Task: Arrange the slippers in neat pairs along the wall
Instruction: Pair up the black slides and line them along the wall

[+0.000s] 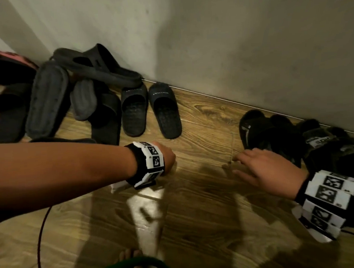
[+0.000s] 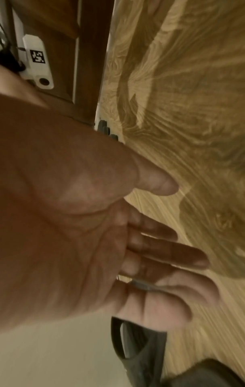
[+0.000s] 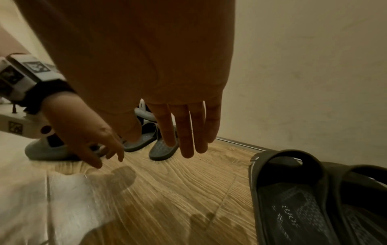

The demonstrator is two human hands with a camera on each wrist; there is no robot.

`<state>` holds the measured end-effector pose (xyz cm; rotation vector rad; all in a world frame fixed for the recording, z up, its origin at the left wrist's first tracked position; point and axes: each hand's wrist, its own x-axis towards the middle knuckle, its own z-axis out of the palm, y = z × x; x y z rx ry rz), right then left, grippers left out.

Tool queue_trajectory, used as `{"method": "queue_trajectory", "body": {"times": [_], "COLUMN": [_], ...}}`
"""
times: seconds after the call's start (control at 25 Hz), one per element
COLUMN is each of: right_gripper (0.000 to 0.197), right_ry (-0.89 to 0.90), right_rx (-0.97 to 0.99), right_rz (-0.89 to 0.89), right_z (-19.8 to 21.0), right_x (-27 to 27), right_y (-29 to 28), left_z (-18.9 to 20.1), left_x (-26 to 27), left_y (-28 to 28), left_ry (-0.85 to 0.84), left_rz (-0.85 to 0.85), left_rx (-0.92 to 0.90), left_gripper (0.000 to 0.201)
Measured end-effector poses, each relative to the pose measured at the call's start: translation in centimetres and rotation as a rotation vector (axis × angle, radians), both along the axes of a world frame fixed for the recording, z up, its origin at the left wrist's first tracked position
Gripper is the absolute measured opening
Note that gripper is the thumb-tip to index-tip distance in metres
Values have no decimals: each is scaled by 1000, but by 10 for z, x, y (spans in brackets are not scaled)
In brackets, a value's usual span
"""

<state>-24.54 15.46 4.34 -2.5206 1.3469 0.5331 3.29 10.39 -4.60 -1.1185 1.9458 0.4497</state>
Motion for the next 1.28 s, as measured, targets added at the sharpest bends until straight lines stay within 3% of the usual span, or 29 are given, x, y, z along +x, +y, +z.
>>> {"method": "queue_trajectory", "body": {"times": [0.2, 0.28, 0.52, 0.72, 0.84, 0.96, 1.12, 1.28], "right_gripper": [49, 51, 51, 48, 49, 55, 78, 89], "right_ry": [205, 265, 220, 183, 163, 120, 103, 71], "right_rx": [59, 96, 151, 117, 137, 116, 152, 167], "right_rz": [4, 23, 25, 68, 76, 144, 233, 276], "right_z": [-8, -8, -33, -52, -68, -89, -117, -123], "right_x": [22, 26, 53, 75, 100, 125, 153, 143], "right_y": [5, 9, -11, -42, -68, -93, -125, -119], "left_z": [-23, -22, -35, -47, -53, -51, -51, -46], "left_x": [11, 15, 55, 77, 95, 101, 99, 93], "left_y": [-33, -50, -66, -44, -37, -33, -14, -9], "left_ry": [370, 327, 143, 223, 235, 276, 380, 324], "left_rz": [178, 146, 404, 491, 428, 364, 399, 342], "left_rx": [-149, -267, -383, -520, -469, -418, -359, -289], "left_gripper": [31, 34, 61, 73, 79, 72, 54, 46]}}
